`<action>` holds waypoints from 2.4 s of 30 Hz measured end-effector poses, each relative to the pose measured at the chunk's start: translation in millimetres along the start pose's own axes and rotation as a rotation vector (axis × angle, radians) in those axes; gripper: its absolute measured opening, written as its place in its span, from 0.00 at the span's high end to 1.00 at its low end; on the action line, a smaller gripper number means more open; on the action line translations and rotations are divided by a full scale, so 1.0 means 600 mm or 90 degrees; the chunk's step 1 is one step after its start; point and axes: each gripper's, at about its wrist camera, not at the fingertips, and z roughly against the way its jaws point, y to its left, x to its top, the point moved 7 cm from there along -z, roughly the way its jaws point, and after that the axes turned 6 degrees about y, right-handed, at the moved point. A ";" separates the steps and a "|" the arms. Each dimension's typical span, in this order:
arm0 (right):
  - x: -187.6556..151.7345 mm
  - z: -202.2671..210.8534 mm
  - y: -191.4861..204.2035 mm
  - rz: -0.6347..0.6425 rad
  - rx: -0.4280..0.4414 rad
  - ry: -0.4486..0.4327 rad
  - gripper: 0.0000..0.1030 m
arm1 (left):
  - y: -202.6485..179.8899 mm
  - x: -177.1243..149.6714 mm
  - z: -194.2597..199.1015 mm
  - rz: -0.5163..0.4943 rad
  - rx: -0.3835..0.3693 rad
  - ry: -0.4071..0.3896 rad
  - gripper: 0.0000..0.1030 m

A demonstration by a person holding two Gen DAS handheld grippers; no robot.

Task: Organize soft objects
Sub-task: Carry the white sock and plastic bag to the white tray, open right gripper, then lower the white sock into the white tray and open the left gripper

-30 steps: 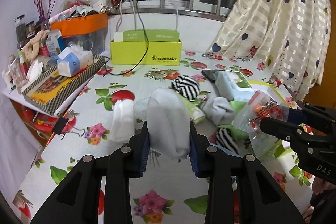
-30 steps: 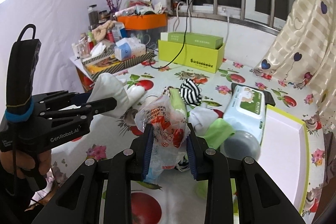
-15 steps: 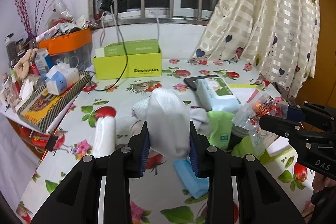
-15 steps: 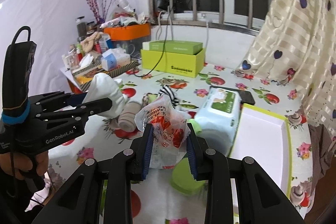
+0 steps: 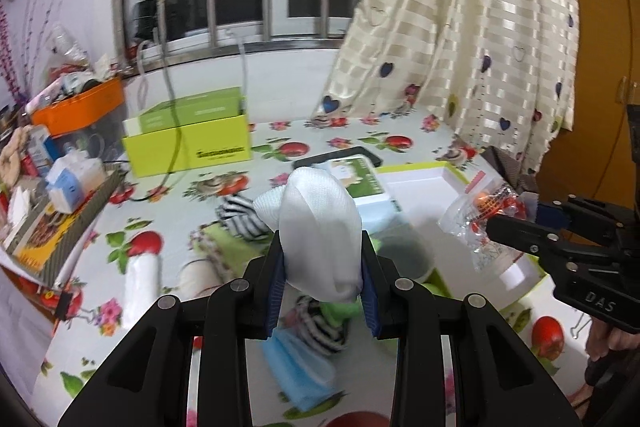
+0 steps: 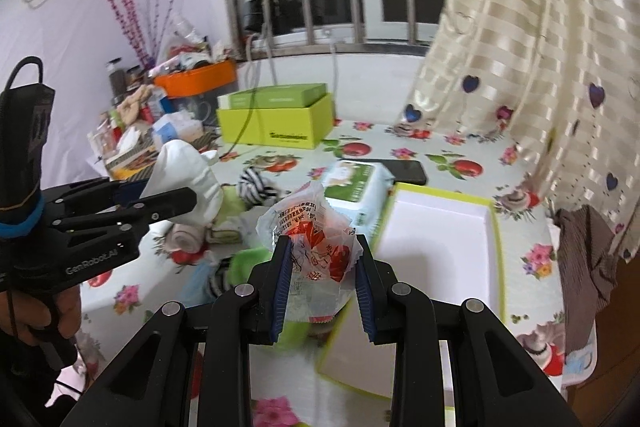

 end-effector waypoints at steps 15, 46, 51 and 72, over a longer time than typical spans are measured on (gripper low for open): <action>-0.052 -0.051 -0.144 -0.098 -0.042 0.063 0.73 | -0.119 0.038 -0.067 -0.042 -0.100 0.037 0.67; -0.079 -0.061 -0.231 -0.109 -0.140 0.104 0.46 | -0.244 0.006 -0.204 -0.099 -0.169 0.175 0.62; -0.078 -0.044 -0.229 -0.108 -0.149 0.096 0.45 | -0.242 0.012 -0.190 -0.090 -0.170 0.166 0.61; -0.077 0.036 -0.129 -0.072 -0.107 0.040 0.40 | -0.196 -0.002 -0.060 -0.056 -0.181 0.097 0.61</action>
